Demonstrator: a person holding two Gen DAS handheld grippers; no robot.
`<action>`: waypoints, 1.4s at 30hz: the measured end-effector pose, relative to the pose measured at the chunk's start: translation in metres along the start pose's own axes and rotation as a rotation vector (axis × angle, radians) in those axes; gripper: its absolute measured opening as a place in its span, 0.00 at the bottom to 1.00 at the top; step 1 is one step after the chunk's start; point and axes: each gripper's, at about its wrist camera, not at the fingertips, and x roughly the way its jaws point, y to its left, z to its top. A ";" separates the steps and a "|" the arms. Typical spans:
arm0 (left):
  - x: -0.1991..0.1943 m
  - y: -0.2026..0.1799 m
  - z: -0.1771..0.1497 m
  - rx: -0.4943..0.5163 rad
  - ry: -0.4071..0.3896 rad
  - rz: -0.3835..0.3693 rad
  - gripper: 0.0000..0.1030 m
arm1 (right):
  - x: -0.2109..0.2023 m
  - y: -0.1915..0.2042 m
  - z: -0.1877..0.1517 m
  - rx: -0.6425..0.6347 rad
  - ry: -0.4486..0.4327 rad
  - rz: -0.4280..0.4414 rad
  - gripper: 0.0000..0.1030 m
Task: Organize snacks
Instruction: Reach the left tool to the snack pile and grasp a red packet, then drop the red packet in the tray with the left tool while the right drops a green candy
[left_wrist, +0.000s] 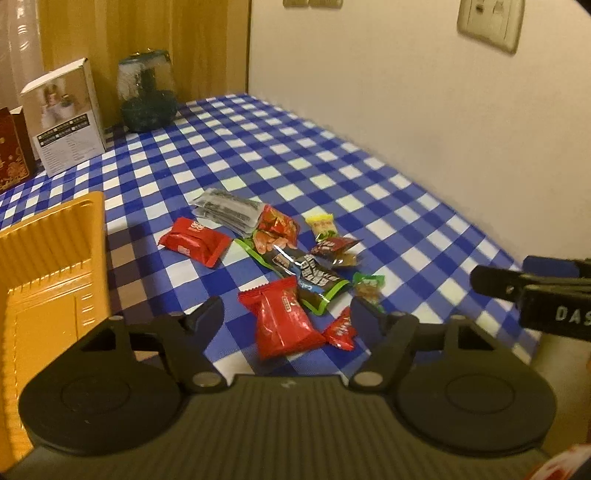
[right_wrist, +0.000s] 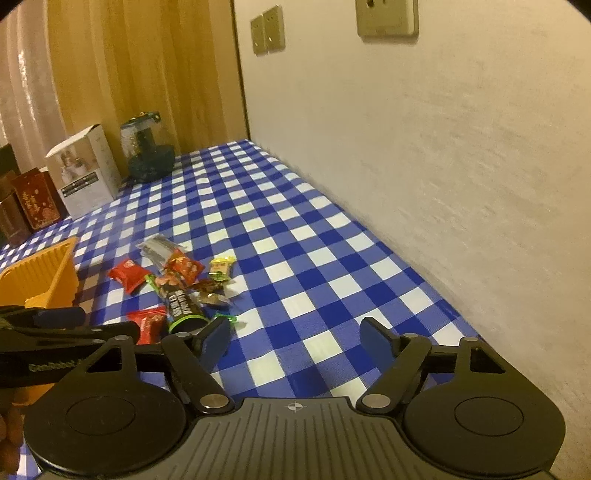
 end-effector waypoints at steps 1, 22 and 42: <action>0.007 0.000 0.001 0.003 0.015 0.001 0.65 | 0.003 -0.001 0.001 0.008 0.006 0.003 0.75; 0.033 0.007 0.012 0.065 0.084 0.065 0.31 | 0.047 0.020 0.006 -0.023 0.086 0.086 0.73; 0.005 0.041 0.031 -0.006 0.026 0.065 0.31 | 0.098 0.057 0.004 -0.061 0.211 0.132 0.42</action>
